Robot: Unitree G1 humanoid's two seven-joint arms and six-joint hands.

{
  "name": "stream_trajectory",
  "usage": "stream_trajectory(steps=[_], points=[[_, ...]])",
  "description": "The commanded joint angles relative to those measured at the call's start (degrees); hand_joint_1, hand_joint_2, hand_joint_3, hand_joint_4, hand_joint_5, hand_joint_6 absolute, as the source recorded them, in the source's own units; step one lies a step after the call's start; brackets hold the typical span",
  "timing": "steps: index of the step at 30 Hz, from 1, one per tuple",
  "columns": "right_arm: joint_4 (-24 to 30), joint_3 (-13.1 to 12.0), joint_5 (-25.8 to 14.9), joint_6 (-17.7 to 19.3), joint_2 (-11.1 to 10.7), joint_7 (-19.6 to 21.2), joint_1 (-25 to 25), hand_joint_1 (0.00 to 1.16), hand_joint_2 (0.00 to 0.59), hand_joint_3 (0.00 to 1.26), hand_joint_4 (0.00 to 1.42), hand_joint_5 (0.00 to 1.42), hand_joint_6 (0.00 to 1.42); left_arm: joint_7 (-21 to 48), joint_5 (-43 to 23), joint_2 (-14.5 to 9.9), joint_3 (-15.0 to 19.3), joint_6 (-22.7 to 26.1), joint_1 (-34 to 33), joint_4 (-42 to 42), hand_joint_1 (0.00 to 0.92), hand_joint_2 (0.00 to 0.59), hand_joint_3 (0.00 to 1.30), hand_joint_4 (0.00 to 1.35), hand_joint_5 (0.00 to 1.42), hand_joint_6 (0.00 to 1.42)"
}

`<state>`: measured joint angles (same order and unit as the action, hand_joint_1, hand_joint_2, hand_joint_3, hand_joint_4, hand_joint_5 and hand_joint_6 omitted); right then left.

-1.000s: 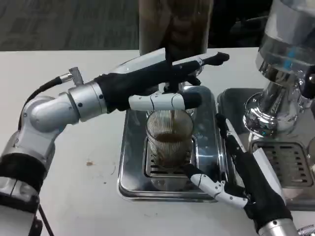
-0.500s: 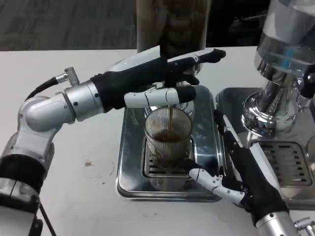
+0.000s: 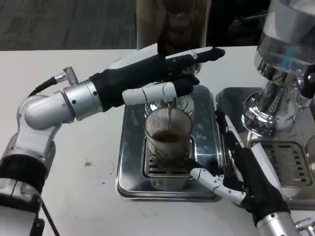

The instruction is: Grasp the cup under the faucet to collect the drink, then remove the cup.

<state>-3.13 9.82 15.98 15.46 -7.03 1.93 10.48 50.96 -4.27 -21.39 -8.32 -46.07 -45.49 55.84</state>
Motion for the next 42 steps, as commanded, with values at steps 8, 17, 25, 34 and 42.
stream_trajectory(steps=[8,17,25,34,42], points=[[0.65,-0.09,0.05,0.0,0.6,0.82,0.85,0.64,0.211,0.0,0.0,0.0,0.0,7.55,-7.48,0.64,5.59,10.63,2.08,-3.82,0.0,0.111,0.13,0.0,0.02,0.06],[0.61,-0.05,0.06,0.15,0.88,1.0,0.99,0.63,0.219,0.0,0.0,0.0,0.0,9.26,-9.38,1.2,8.14,13.92,2.54,-8.26,0.0,0.114,0.15,0.0,0.03,0.08],[0.74,-0.14,0.16,0.33,1.0,1.09,1.19,0.63,0.22,0.0,0.0,0.0,0.0,9.94,-10.78,1.6,9.79,15.8,2.45,-11.02,0.0,0.116,0.16,0.01,0.04,0.08],[0.99,-0.3,0.09,0.52,0.98,1.19,1.53,0.63,0.221,0.0,0.0,0.0,0.0,10.52,-12.34,1.8,11.3,17.87,2.85,-14.15,0.0,0.117,0.16,0.03,0.06,0.1],[0.6,-0.34,0.05,0.91,1.0,1.38,1.32,0.63,0.221,0.0,0.0,0.0,0.0,10.7,-13.96,1.34,12.93,19.32,3.41,-18.01,0.0,0.116,0.17,0.03,0.06,0.1]])
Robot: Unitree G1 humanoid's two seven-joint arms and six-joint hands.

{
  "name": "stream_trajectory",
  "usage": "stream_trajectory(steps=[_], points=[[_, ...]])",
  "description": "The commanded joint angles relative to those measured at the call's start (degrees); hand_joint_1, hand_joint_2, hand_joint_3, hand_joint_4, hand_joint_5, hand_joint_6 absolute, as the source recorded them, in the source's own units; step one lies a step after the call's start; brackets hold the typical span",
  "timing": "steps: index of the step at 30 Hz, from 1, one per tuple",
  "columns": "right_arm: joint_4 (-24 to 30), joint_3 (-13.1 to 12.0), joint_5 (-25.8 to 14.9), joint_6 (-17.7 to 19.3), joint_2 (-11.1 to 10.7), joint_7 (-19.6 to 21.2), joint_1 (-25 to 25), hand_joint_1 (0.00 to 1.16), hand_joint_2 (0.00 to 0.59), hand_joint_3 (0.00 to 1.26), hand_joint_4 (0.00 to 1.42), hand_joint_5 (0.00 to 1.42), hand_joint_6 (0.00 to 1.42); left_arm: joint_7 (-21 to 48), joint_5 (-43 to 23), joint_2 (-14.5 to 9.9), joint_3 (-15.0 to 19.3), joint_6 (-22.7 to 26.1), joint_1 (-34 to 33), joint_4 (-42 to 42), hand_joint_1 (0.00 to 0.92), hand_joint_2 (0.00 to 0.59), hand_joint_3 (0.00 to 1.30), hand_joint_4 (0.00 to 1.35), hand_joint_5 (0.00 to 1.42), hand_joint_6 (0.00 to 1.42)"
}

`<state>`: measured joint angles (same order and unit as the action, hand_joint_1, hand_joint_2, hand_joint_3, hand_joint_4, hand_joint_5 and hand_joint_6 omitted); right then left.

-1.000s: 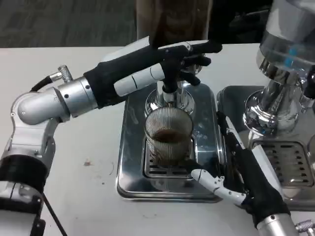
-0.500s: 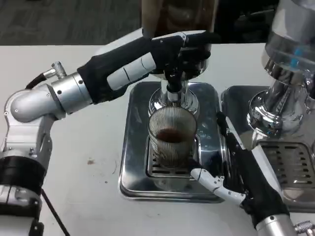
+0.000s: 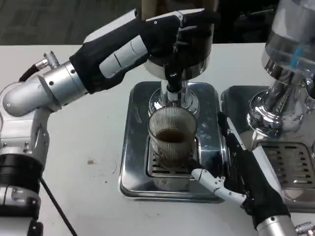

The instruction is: Grasp the cup under the faucet to collect the drink, then remove the cup.

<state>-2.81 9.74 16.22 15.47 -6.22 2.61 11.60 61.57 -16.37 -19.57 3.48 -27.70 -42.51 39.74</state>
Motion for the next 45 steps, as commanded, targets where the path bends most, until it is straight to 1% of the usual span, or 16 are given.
stream_trajectory(steps=[1,16,23,33,40,45], points=[[0.22,-0.27,-0.21,0.91,0.19,0.7,0.12,0.63,0.221,0.0,0.0,0.0,0.0,0.05,-2.03,-0.55,1.21,1.09,0.44,-2.16,0.0,0.116,0.17,0.03,0.06,0.1],[0.12,-0.68,-0.4,1.11,0.15,0.94,-0.49,0.63,0.221,0.0,0.0,0.0,0.0,0.01,-5.38,-1.67,3.71,3.93,1.79,-8.83,0.0,0.116,0.18,0.05,0.07,0.12],[-0.14,-0.93,-0.55,1.34,-0.02,0.81,-0.89,0.63,0.224,0.0,0.0,0.0,0.0,-0.76,-5.61,-3.05,4.45,3.7,4.43,-11.68,0.0,0.116,0.19,0.06,0.08,0.12],[-0.73,-1.13,-0.76,1.51,-0.21,0.69,-1.82,0.62,0.228,0.0,0.0,0.0,0.0,-2.02,-6.6,-4.71,6.42,4.36,9.99,-15.76,0.0,0.114,0.2,0.07,0.09,0.14],[-1.16,-1.4,-0.82,1.86,-0.32,0.7,-2.23,0.62,0.229,0.0,0.0,0.0,0.0,-4.05,-5.25,-6.36,7.9,3.11,15.53,-17.47,0.0,0.11,0.2,0.08,0.1,0.15],[-1.7,-1.43,-0.99,2.26,-0.36,0.45,-2.55,0.62,0.23,0.0,0.0,0.0,0.0,-5.74,-4.1,-7.36,8.12,1.99,19.04,-17.64,0.0,0.11,0.2,0.08,0.1,0.15]])
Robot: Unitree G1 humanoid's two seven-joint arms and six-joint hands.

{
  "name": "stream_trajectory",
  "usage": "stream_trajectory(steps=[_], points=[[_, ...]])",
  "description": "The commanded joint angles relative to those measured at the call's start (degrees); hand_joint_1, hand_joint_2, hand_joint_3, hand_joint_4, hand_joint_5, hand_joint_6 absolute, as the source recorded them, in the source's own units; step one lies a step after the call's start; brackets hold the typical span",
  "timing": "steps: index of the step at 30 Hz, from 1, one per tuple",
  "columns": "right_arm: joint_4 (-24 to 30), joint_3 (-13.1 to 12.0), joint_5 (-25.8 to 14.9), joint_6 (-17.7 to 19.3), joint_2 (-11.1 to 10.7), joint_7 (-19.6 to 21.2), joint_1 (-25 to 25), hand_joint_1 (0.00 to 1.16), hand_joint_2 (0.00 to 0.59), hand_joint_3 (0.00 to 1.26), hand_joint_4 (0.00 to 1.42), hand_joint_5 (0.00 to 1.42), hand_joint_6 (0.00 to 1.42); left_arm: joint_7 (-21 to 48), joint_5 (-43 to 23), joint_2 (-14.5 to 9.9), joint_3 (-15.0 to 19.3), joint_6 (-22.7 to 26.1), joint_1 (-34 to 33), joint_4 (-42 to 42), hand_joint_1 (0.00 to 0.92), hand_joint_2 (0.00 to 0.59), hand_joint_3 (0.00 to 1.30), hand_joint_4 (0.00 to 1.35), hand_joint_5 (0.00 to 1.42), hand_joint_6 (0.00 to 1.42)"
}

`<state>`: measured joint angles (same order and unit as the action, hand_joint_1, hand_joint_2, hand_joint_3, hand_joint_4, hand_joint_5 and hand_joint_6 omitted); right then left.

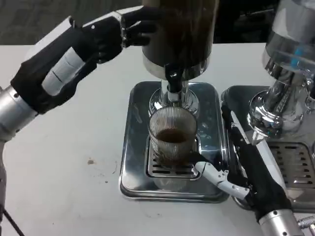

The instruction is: Grasp the cup under the faucet to collect the drink, then remove the cup.

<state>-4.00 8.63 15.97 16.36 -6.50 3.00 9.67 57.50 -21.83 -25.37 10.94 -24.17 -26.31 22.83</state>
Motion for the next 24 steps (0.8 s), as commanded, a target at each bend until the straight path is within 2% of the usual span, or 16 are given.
stream_trajectory(steps=[1,24], points=[[-0.62,-0.3,-0.78,1.47,-0.12,-0.03,-0.71,0.62,0.23,0.0,0.0,0.0,0.0,-2.0,1.5,-1.73,0.62,-1.76,3.38,-0.71,0.0,0.111,0.2,0.08,0.1,0.15],[-4.47,0.54,-0.26,1.54,-0.36,-0.52,-4.95,0.61,0.218,0.0,0.0,0.0,0.0,-5.67,7.36,-2.62,-1.13,-5.68,7.68,6.17,0.0,0.112,0.22,0.09,0.1,0.16]])
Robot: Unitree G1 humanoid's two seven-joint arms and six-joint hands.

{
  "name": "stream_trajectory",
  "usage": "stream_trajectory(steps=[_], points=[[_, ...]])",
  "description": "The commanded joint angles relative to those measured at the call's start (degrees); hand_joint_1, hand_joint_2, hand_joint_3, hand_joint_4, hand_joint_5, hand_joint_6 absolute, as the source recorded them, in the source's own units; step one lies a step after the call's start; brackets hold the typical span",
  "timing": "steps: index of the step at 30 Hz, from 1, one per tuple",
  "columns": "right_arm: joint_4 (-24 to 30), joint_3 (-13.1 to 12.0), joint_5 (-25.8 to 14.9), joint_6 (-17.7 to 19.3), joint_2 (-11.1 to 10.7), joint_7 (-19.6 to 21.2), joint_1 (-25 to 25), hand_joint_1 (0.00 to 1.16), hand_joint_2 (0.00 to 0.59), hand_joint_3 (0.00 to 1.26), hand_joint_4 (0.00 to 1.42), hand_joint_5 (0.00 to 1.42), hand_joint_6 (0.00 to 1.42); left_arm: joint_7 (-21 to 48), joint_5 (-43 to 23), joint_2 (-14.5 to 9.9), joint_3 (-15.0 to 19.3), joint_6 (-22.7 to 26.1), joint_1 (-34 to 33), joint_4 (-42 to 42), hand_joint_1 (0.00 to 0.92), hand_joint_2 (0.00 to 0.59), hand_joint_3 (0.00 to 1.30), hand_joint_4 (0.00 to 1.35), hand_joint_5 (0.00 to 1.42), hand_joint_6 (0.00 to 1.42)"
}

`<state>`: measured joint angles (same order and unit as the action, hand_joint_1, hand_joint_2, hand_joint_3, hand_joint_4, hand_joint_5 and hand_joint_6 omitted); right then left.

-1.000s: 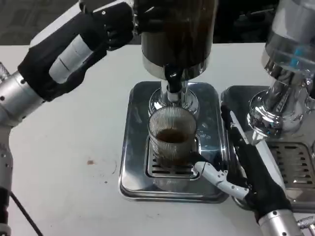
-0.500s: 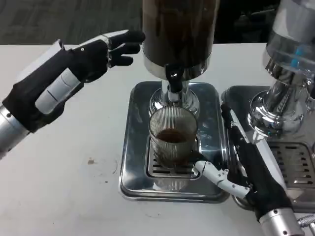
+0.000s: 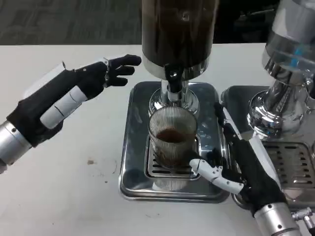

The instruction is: Grasp the cup under the faucet to collect the drink, then remove the cup.

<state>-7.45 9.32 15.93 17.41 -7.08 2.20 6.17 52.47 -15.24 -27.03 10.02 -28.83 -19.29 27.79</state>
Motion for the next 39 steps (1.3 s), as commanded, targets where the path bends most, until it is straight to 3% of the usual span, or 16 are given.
stream_trajectory(steps=[1,28,39], points=[[-1.27,-0.15,-0.21,0.5,0.23,0.3,-1.77,0.61,0.218,0.0,0.0,0.0,0.0,-0.7,0.85,-1.02,-0.21,-1.05,0.73,1.47,0.0,0.112,0.22,0.09,0.1,0.16],[-7.38,0.64,-1.15,2.51,0.91,-0.52,-7.34,0.61,0.209,0.0,0.0,0.0,0.0,-2.2,3.57,-1.35,-0.91,-1.68,2.38,5.96,0.0,0.122,0.24,0.1,0.12,0.17],[-10.72,0.63,-2.74,5.38,1.12,-2.04,-8.95,0.61,0.209,0.0,0.0,0.0,0.0,-3.0,3.85,-1.37,-1.23,-1.3,3.4,6.58,0.0,0.133,0.25,0.12,0.13,0.18]])
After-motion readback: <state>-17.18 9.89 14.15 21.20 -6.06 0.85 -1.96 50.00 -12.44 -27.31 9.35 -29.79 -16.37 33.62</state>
